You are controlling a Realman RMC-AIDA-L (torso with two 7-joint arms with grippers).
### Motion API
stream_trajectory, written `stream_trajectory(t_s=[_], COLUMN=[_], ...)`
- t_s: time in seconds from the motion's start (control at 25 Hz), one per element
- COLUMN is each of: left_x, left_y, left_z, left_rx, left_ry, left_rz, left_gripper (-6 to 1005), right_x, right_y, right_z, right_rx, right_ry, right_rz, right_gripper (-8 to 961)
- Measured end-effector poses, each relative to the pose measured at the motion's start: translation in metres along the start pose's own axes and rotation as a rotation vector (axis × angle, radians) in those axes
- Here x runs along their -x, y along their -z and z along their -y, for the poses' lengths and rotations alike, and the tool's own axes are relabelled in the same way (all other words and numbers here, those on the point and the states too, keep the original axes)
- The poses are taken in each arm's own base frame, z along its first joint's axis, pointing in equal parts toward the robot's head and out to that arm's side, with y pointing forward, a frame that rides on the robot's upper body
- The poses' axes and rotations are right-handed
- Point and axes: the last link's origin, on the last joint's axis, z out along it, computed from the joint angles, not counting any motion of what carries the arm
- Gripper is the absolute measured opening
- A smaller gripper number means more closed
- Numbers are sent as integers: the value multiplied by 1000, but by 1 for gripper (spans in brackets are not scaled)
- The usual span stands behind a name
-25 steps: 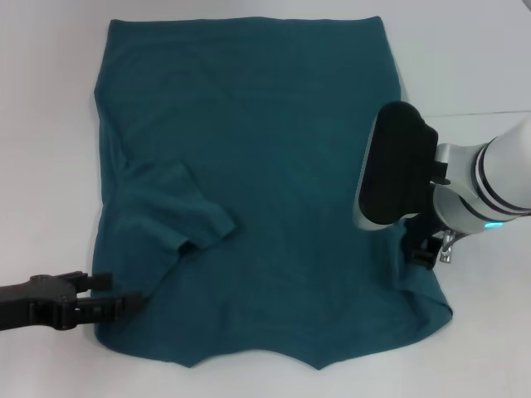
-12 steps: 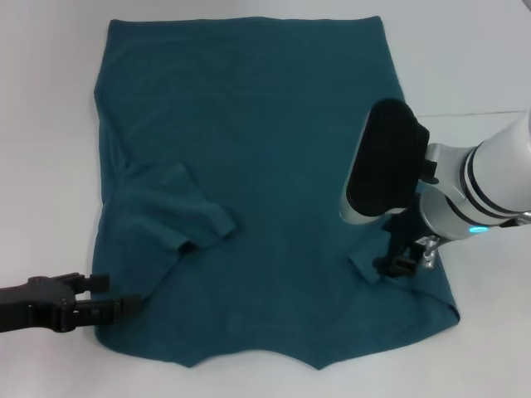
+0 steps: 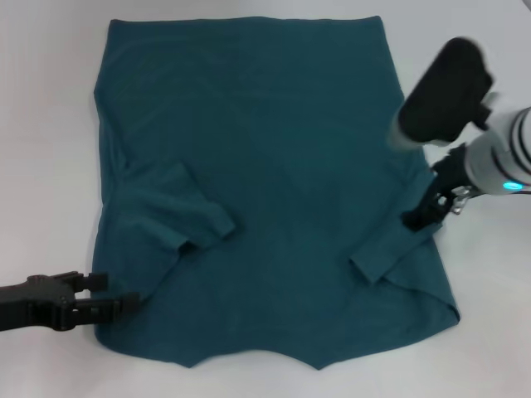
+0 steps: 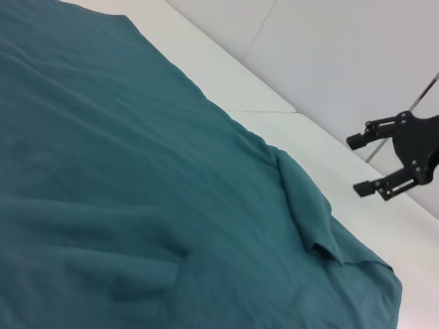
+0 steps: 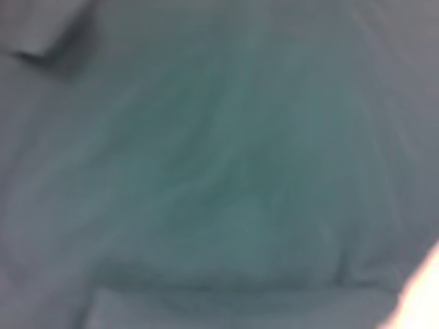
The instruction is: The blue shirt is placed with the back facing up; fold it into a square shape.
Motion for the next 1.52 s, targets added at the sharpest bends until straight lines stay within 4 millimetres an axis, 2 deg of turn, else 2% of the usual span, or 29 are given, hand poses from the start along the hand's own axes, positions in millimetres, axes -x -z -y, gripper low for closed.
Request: stream_trajectory(t_s=[0.12, 0.24, 0.48, 0.76, 1.08, 1.52], left_x=[0, 0, -2, -1, -1, -1], left_y=[-1, -1, -2, -5, -7, -6], left_z=[0, -1, -1, -2, -3, -2], left_rx=[2, 5, 10, 17, 20, 16], left_ry=[-1, 1, 3, 8, 11, 16], left_rz=[2, 2, 1, 5, 5, 0], left_gripper=[939, 939, 938, 939, 933, 928], right_x=[-14, -28, -42, -54, -51, -39], right_y=[-3, -6, -10, -32, -56, -60], right_z=[10, 13, 15, 14, 11, 15], right_rx=[-7, -9, -2, 7, -2, -29], right_ry=[-46, -39, -9, -8, 1, 7], right_rz=[-17, -38, -74, -114, -101, -61], right_gripper=[950, 948, 945, 945, 945, 945])
